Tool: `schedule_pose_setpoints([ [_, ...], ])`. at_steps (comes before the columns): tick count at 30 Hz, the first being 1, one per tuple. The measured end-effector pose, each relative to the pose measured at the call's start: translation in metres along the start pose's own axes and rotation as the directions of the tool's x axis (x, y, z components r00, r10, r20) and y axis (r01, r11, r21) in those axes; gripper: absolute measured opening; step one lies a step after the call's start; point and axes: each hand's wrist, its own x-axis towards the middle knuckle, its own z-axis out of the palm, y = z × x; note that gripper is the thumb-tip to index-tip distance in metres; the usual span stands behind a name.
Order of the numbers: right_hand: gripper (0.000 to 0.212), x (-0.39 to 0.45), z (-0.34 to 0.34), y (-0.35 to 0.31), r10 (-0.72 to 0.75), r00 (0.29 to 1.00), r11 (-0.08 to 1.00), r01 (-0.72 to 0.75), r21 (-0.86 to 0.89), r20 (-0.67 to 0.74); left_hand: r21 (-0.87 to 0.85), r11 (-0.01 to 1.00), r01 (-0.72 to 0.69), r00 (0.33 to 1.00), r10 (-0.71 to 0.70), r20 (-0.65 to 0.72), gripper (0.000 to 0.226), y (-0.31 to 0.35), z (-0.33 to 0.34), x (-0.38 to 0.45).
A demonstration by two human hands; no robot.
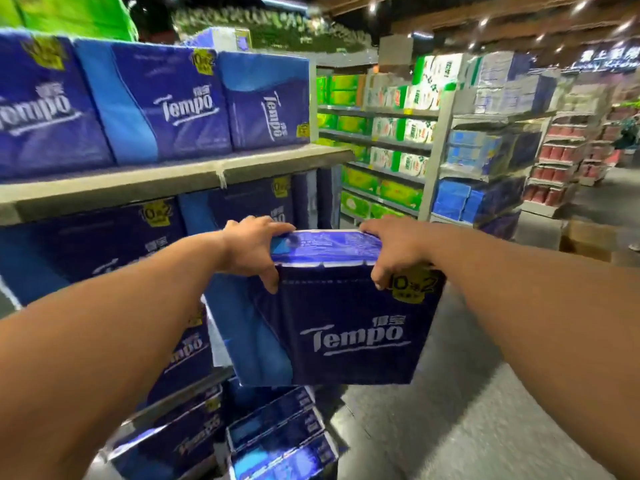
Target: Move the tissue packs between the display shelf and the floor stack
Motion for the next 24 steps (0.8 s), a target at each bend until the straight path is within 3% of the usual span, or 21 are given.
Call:
schedule_pose_setpoints([
  [4,0.118,0.053,-0.084,0.032,-0.086,0.992,0.996,0.085,-0.010,-0.095,-0.044,0.998,0.046,0.989,-0.051,-0.139,0.116,0.008,-0.074,0.049],
  [7,0.110,0.092,-0.150,0.066,-0.167,0.951,0.986,0.159,-0.050,-0.261,0.025,0.992,0.127,0.943,-0.113,-0.314,0.122,0.026,-0.135,0.093],
  [11,0.114,0.137,-0.232,0.101,-0.278,0.814,0.960,0.225,-0.165,-0.510,0.118,0.962,0.248,0.815,-0.141,-0.563,0.131,0.052,-0.202,0.140],
  [15,0.116,0.185,-0.277,0.129,-0.354,0.660,0.935,0.220,-0.280,-0.663,0.169,0.914,0.369,0.657,-0.127,-0.743,0.122,0.063,-0.233,0.185],
  [20,0.114,0.259,-0.283,0.153,-0.407,0.484,0.913,0.195,-0.358,-0.774,0.216,0.876,0.431,0.537,-0.057,-0.841,0.112,0.052,-0.234,0.242],
  [24,0.114,0.326,-0.278,0.165,-0.408,0.442,0.911,0.246,-0.330,-0.799,0.250,0.863,0.439,0.555,-0.041,-0.831,0.109,0.033,-0.237,0.291],
])
